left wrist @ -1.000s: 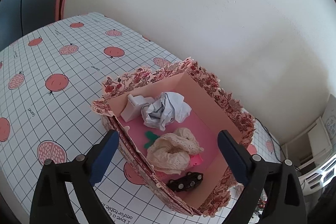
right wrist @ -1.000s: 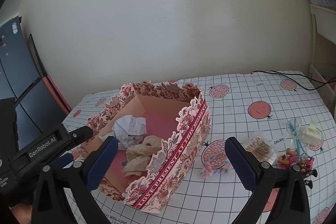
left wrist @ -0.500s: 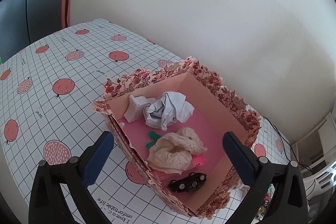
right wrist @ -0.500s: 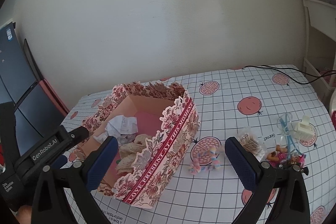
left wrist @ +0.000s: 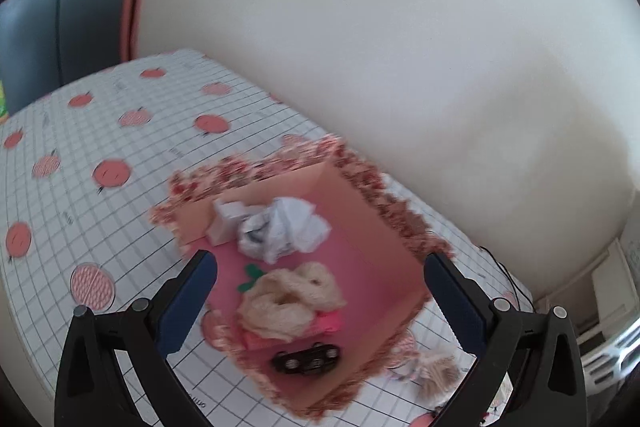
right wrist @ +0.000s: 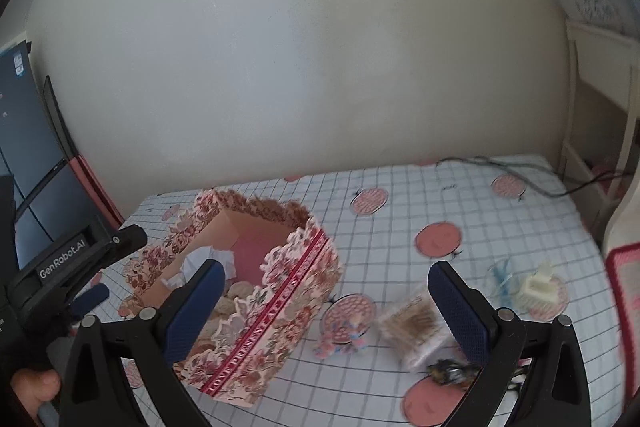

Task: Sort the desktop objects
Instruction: 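Move both open tools back from the box toward the remaining pile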

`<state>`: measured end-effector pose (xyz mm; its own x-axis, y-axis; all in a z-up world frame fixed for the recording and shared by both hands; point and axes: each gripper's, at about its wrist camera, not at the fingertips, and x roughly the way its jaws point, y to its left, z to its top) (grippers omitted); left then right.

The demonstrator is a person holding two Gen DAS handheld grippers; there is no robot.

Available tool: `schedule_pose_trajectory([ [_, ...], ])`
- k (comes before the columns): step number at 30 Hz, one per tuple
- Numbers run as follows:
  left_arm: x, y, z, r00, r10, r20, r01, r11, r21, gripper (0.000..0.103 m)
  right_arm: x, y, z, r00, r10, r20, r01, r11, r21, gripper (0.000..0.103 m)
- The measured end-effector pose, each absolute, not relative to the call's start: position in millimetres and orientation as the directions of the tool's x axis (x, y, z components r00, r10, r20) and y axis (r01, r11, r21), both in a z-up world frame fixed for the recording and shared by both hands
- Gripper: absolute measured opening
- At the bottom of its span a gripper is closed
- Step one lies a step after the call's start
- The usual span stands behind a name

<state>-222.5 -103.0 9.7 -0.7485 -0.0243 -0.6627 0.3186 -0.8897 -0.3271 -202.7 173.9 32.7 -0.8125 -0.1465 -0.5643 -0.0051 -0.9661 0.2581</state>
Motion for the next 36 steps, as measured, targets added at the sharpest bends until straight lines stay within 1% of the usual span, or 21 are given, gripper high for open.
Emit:
schedule_pose_trajectory([
  [3, -215, -84, 24, -0.773, -0.040, -0.633, 0.280, -0.917, -0.285, 0.103, -190, 191, 41, -0.833, -0.145, -0.534, -0.019, -0.957, 0.289, 0.103],
  [8, -212, -54, 27, -0.771, -0.015, -0.637, 0.223, -0.943, -0.248, 0.103, -182, 217, 37, -0.830, -0.129, -0.542, -0.058, -0.947, 0.316, 0.103],
  [12, -218, -26, 22, -0.769, -0.022, -0.639, 0.206, -0.955, -0.215, 0.103, -191, 247, 24, -0.820, -0.120, -0.559, -0.104, -0.930, 0.353, 0.103],
  [15, -235, -1, 32, -0.770, 0.020, -0.638, 0.142, -0.969, -0.201, 0.103, -197, 276, 32, -0.809, -0.111, -0.577, -0.166, -0.899, 0.406, 0.103],
  [18, -242, 25, 51, -0.772, 0.063, -0.632, 0.059, -0.984, -0.170, 0.103, -188, 291, 56, -0.833, -0.076, -0.548, -0.171, -0.906, 0.386, 0.103],
  [19, -240, 28, 54, -0.771, 0.083, -0.631, 0.044, -0.982, -0.183, 0.103, -181, 295, 62, -0.847, -0.062, -0.528, -0.169, -0.910, 0.378, 0.103],
  [20, -237, 30, 56, -0.770, 0.120, -0.627, 0.029, -0.975, -0.222, 0.103, -178, 297, 66, -0.853, -0.057, -0.518, -0.166, -0.913, 0.373, 0.103],
  [22, -232, 34, 51, -0.762, 0.165, -0.627, 0.019, -0.961, -0.276, 0.103, -173, 303, 63, -0.852, -0.045, -0.522, -0.173, -0.916, 0.362, 0.103],
  [28, -240, 60, 20, -0.695, 0.144, -0.705, 0.005, -0.979, -0.205, 0.103, -179, 320, 40, -0.808, -0.040, -0.588, -0.216, -0.908, 0.358, 0.103],
  [32, -253, 75, -4, -0.650, 0.148, -0.746, -0.008, -0.982, -0.188, 0.103, -195, 333, 12, -0.786, -0.035, -0.618, -0.253, -0.893, 0.372, 0.103],
  [34, -266, 91, -17, -0.619, 0.130, -0.775, -0.033, -0.990, -0.140, 0.103, -209, 341, 1, -0.750, -0.047, -0.660, -0.287, -0.875, 0.389, 0.103],
  [36, -273, 103, -17, -0.610, 0.130, -0.782, -0.066, -0.991, -0.113, 0.103, -213, 345, 3, -0.743, -0.060, -0.666, -0.295, -0.864, 0.407, 0.103],
])
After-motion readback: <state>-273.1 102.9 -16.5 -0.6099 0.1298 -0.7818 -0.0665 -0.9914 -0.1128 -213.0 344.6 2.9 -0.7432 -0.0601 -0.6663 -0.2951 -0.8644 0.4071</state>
